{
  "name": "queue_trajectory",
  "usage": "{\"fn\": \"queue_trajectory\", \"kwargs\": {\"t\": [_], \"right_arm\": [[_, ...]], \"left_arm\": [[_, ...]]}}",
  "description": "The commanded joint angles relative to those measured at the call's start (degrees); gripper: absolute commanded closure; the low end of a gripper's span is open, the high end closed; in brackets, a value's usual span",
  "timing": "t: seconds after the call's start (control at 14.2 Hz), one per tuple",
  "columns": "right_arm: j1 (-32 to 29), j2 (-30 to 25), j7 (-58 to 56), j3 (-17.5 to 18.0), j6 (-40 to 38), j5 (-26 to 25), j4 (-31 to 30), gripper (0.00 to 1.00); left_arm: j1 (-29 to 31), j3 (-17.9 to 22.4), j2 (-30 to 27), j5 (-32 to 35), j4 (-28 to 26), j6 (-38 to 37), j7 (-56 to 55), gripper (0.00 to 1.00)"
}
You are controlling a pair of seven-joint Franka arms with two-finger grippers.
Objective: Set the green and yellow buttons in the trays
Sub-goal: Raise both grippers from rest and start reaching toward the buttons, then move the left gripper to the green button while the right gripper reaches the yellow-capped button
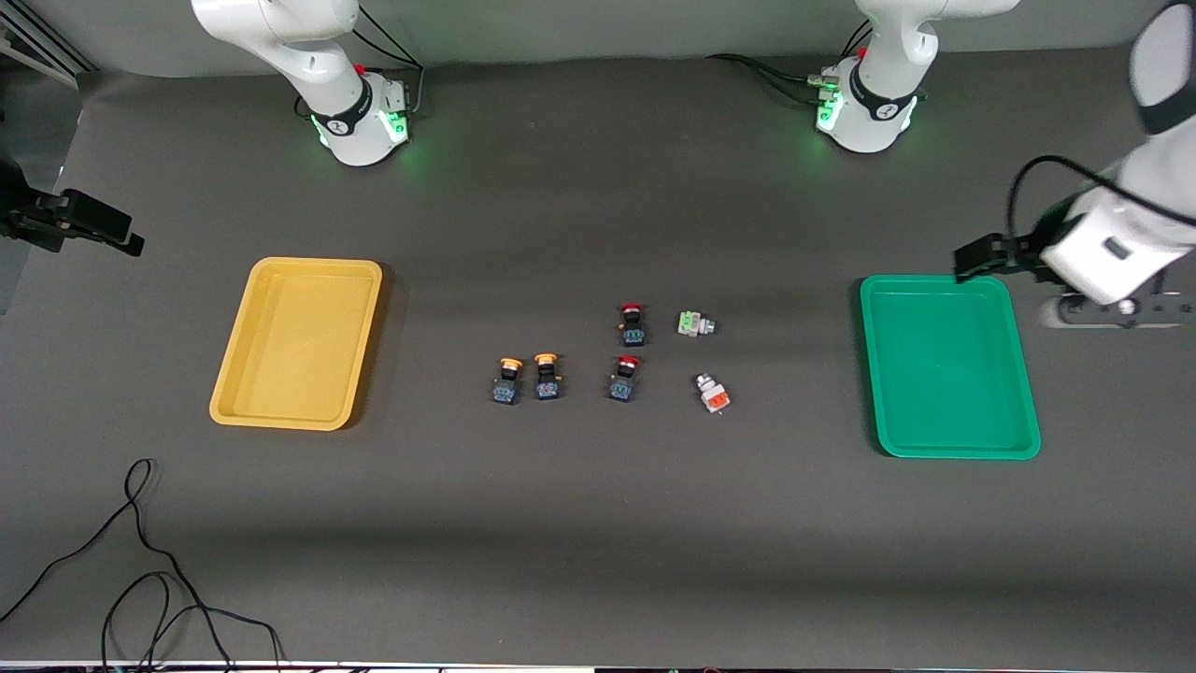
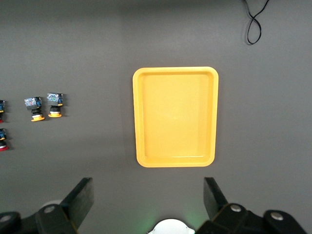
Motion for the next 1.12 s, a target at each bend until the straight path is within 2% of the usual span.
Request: {"fn": "queue_trajectory", "kwargs": {"t": [0.0, 0.28, 0.56, 0.91, 1.05], "right_arm": [[0.11, 0.77, -0.96, 0.09, 0.08, 0.05, -0.92, 0.0], [0.02, 1.38, -1.05, -0.09, 2.45, 0.13, -3.81, 0.0], [0.02, 2.26, -1.05, -0.35, 4.56, -0.48, -6.27, 0.0], [2.39, 8.66, -0.96, 0.0, 8.78, -0.31, -7.43, 0.0], [3.53, 10.6, -0.09, 0.26, 10.98, 0.13, -7.51, 0.0]], "left_arm": [[-0.37, -3.13, -1.34, -0.43, -3.41, 2.15, -6.46, 0.0], [-0.37, -9.63, -1.43, -0.43, -6.92, 5.4, -18.31, 0.0], [-1.68, -17.63, -0.55, -1.4, -9.48, 10.49, -38.69, 0.0], [-12.4, -17.82, 1.64, -1.05, -11.59, 18.75, -65.48, 0.0], [-14.78, -17.82, 2.61, -0.52, -11.68, 20.78, -77.88, 0.0]]}}
